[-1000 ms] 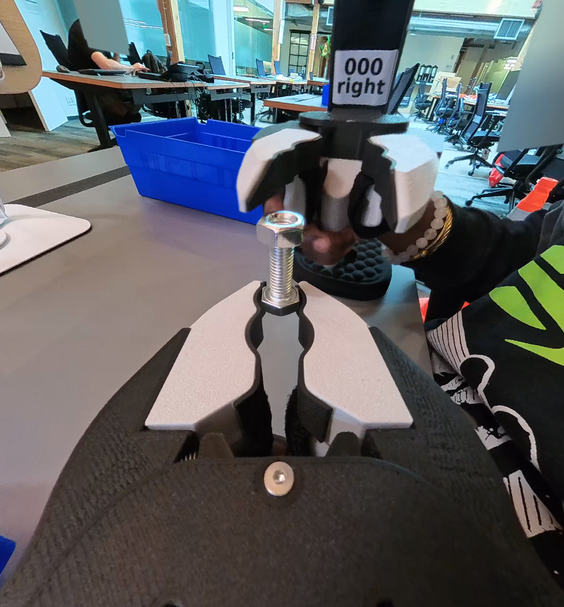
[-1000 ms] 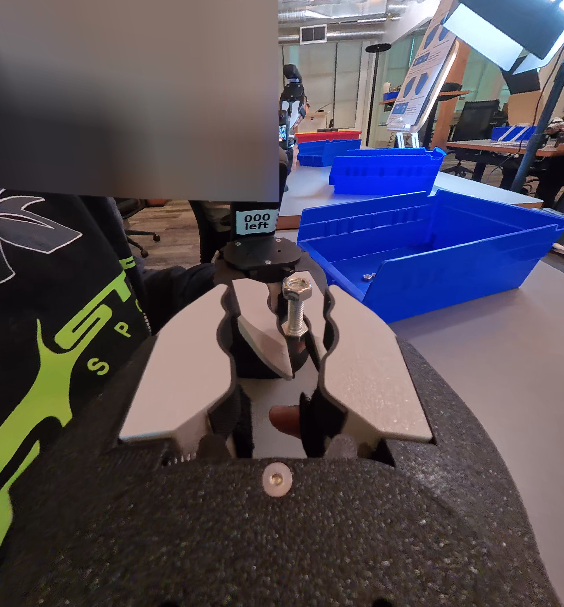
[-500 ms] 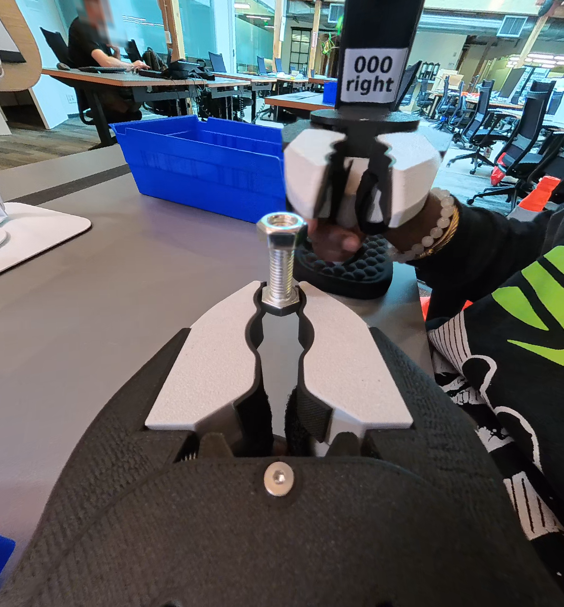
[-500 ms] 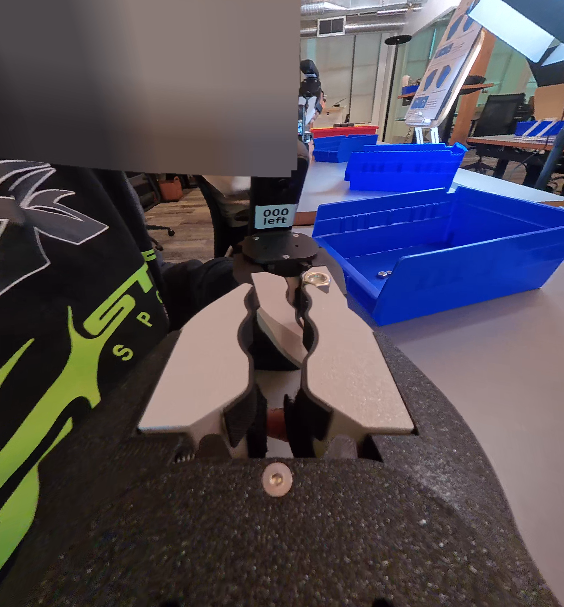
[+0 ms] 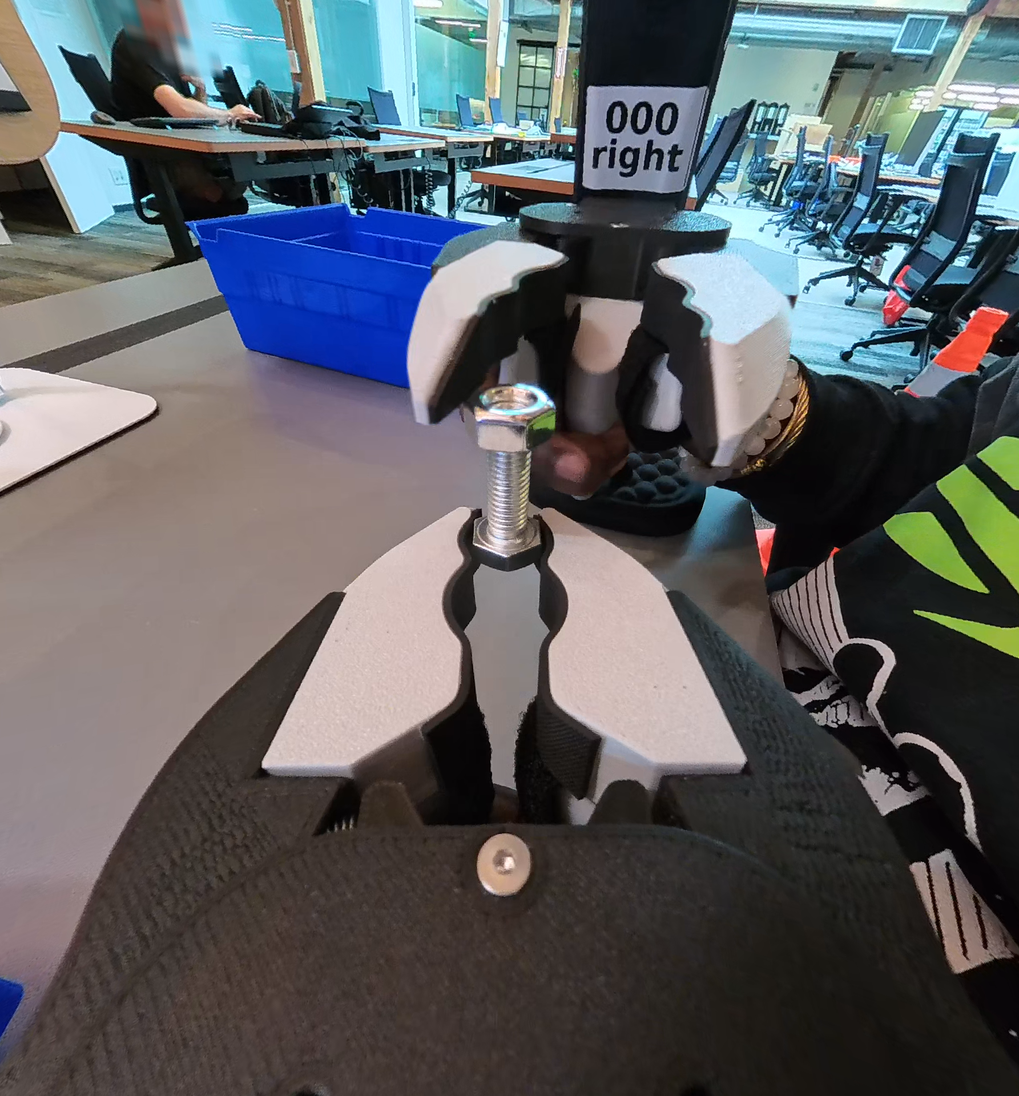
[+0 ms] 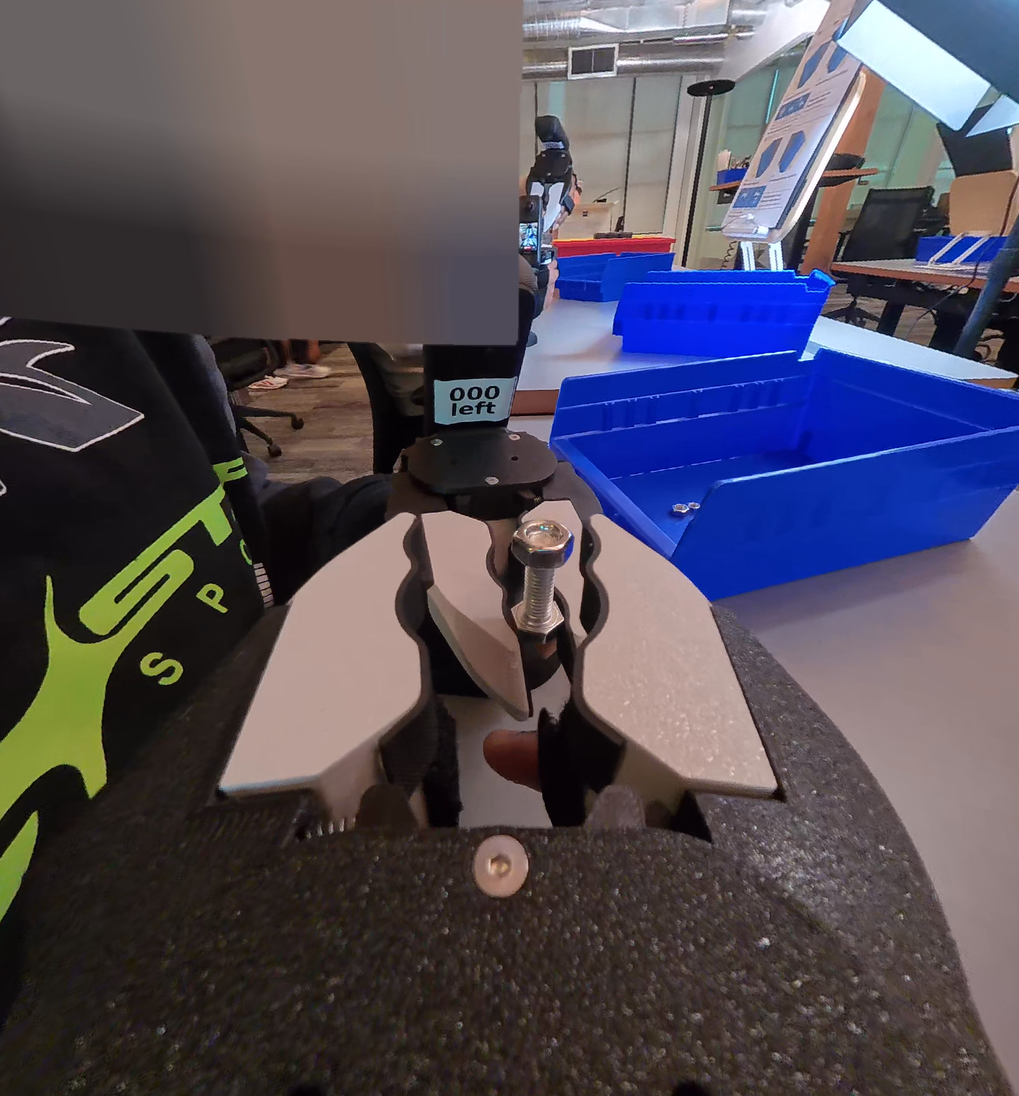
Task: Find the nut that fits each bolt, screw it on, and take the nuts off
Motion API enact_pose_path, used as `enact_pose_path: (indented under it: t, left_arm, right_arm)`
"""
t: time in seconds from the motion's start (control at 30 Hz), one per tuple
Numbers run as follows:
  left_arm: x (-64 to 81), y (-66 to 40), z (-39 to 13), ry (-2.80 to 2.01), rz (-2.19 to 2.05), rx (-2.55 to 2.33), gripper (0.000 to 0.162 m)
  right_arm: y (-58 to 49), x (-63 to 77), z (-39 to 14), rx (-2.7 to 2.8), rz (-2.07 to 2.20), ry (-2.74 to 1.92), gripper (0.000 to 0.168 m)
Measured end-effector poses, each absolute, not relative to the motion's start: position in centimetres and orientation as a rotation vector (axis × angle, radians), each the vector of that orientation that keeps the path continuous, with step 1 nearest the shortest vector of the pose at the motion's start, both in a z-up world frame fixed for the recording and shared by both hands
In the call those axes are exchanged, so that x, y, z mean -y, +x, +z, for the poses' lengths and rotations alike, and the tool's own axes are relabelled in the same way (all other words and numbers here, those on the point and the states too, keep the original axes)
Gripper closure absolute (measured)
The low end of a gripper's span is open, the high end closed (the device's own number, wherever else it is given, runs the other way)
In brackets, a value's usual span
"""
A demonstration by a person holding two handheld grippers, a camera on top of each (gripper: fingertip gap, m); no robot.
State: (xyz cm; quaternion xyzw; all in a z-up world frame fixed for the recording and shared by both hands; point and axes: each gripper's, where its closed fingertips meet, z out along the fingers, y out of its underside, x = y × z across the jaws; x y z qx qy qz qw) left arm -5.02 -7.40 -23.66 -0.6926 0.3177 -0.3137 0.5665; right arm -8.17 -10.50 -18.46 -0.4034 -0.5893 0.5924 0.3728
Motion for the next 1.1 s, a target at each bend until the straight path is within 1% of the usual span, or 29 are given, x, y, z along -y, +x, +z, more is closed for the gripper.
enact_pose_path:
  t: [0.17,0.27,0.37,0.43,0.53,0.63,0.73,0.87,0.97,1.0,1.1]
  left_arm:
    - [7.4,-5.1,-23.6,-1.627,-0.738,-0.741,0.145]
    - [7.3,-5.1,-23.6,-1.627,-0.739,-0.737,0.145]
    - [7.3,-5.1,-23.6,-1.628,-0.737,-0.739,0.145]
    - [7.4,-5.1,-23.6,-1.629,-0.736,-0.741,0.145]
    - [7.4,-5.1,-23.6,-1.628,-0.736,-0.746,0.145]
    - [7.4,-5.0,-23.7,-1.629,-0.737,-0.747,0.145]
    - [7.4,-5.1,-23.6,-1.628,-0.741,-0.74,0.145]
    - [7.3,-5.1,-23.6,-1.63,-0.739,-0.738,0.145]
    - [7.3,-5.1,-23.6,-1.631,-0.739,-0.736,0.145]
    - [7.3,-5.1,-23.6,-1.63,-0.741,-0.736,0.145]
    - [7.3,-5.1,-23.6,-1.631,-0.737,-0.74,0.145]
  right_arm:
    - [-7.2,10.0,-18.5,1.486,1.517,-1.047,0.127]
    - [-6.3,10.2,-18.3,1.479,1.549,-1.033,0.142]
    - [-6.2,9.8,-18.2,1.457,1.53,-1.04,0.142]
    - [-6.6,9.5,-18.2,1.438,1.52,-1.046,0.135]
    - [-7.6,9.7,-18.5,1.457,1.517,-1.057,0.119]
    - [-8.2,10.2,-18.7,1.494,1.509,-1.046,0.116]
    - [-8.2,10.3,-18.7,1.504,1.512,-1.038,0.118]
    - [-7.3,10.0,-18.5,1.491,1.509,-1.044,0.126]
    - [-6.3,10.2,-18.3,1.497,1.529,-1.031,0.142]
    - [-6.1,10.2,-18.2,1.497,1.535,-1.028,0.145]
    - [-6.2,9.7,-18.2,1.471,1.512,-1.035,0.144]
